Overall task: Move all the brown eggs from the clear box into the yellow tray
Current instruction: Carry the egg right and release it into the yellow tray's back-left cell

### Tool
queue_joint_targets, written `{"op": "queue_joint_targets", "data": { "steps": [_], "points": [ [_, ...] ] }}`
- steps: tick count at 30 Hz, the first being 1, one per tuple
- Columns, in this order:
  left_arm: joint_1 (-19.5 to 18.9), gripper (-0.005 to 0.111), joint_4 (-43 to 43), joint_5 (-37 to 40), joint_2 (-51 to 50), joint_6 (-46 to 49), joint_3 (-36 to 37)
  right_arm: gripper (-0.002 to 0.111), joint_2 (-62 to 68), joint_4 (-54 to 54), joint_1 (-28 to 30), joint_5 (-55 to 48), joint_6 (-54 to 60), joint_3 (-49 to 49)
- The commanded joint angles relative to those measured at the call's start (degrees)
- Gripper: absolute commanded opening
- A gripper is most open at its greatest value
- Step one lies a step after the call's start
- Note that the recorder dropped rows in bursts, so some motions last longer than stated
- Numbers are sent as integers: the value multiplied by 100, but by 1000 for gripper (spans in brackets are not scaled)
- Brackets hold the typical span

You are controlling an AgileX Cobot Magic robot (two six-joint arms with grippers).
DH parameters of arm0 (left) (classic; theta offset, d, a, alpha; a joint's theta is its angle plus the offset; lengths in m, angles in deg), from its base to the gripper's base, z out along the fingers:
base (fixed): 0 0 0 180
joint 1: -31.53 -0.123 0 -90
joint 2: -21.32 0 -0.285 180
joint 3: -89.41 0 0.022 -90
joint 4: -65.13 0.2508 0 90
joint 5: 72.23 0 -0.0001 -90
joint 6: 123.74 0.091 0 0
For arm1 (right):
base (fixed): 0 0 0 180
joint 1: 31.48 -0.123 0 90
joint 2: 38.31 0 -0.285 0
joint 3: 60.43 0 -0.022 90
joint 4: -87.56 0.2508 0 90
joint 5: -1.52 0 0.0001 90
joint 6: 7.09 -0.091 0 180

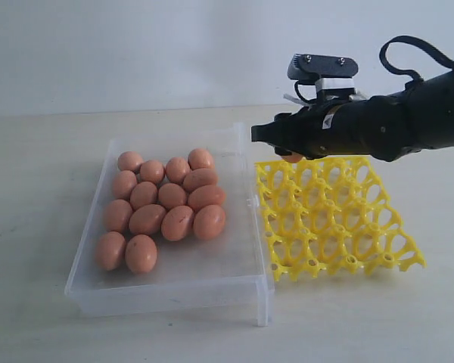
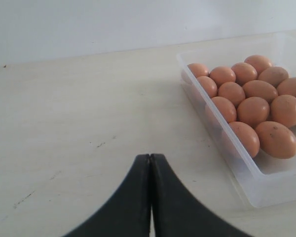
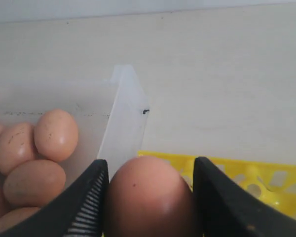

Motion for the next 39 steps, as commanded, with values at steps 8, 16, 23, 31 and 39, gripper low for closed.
{"op": "queue_joint_targets", "data": {
  "steps": [8, 16, 23, 31, 39],
  "points": [
    [25, 0, -16, -56, 32, 2, -23, 0, 592, -159, 32, 958, -113, -120],
    [25, 0, -16, -56, 32, 2, -23, 0, 1107, -298, 4, 1124, -123, -373],
    [25, 0, -16, -56, 32, 2, -23, 0, 1333, -410, -8, 1044, -234, -583],
    [25, 0, -16, -56, 32, 2, -23, 4, 1377, -480, -8, 1044, -205, -583],
    [25, 0, -16, -56, 32, 2, -23, 47, 1280, -695, -8, 1002, -232, -583]
  ]
}}
